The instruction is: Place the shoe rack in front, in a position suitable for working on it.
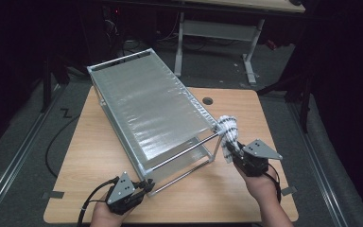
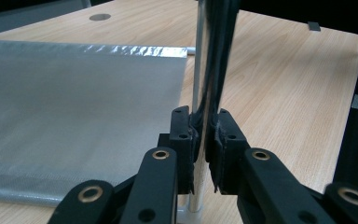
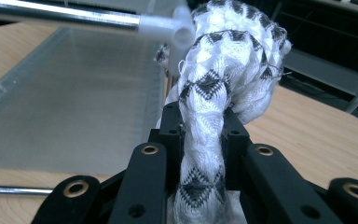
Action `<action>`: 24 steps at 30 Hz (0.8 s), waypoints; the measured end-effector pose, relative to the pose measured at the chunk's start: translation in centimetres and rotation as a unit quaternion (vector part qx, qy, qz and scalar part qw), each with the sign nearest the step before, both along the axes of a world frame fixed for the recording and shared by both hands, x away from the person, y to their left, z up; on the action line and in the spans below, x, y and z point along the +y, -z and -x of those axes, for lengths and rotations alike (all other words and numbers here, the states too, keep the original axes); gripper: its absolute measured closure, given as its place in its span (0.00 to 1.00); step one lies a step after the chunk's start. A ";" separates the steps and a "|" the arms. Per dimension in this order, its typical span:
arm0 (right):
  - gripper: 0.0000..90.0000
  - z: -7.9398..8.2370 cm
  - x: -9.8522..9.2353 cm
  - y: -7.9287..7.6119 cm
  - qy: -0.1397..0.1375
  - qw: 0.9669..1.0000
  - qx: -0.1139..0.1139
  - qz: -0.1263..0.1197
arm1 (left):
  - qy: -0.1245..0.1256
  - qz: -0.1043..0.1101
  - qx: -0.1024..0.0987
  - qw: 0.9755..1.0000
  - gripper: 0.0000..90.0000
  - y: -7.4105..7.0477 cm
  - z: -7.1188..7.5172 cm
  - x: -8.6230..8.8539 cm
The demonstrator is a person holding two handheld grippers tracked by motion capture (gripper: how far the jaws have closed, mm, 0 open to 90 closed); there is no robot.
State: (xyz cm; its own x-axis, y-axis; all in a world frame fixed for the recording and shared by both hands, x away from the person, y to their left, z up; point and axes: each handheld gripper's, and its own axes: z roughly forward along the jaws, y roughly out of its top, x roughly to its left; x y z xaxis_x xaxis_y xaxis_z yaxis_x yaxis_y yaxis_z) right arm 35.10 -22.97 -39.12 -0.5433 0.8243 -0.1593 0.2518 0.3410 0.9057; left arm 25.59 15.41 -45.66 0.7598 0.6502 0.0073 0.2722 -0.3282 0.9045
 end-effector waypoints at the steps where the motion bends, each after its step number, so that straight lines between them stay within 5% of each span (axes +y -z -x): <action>1: 0.85 0.0 -0.1 -0.1 0.001 1.000 -0.002 0.001 | 0.001 -0.001 0.000 1.000 0.90 0.0 0.0 0.0; 7: 0.85 0.0 0.2 0.6 -0.004 1.000 0.005 0.016 | 0.003 -0.001 -0.001 1.000 0.90 0.0 0.0 0.0; 13: 0.85 -0.6 0.5 3.4 -0.011 0.998 0.053 0.043 | 0.001 0.000 -0.001 1.000 0.90 0.0 0.0 0.0; 20: 0.85 -2.5 0.3 7.9 -0.017 0.986 0.148 0.070 | -0.001 -0.002 -0.003 1.000 0.90 0.0 0.1 -0.1; 24: 0.85 -2.9 0.4 9.3 -0.022 0.980 0.177 0.084 | -0.001 -0.001 -0.004 1.000 0.90 0.0 0.1 -0.1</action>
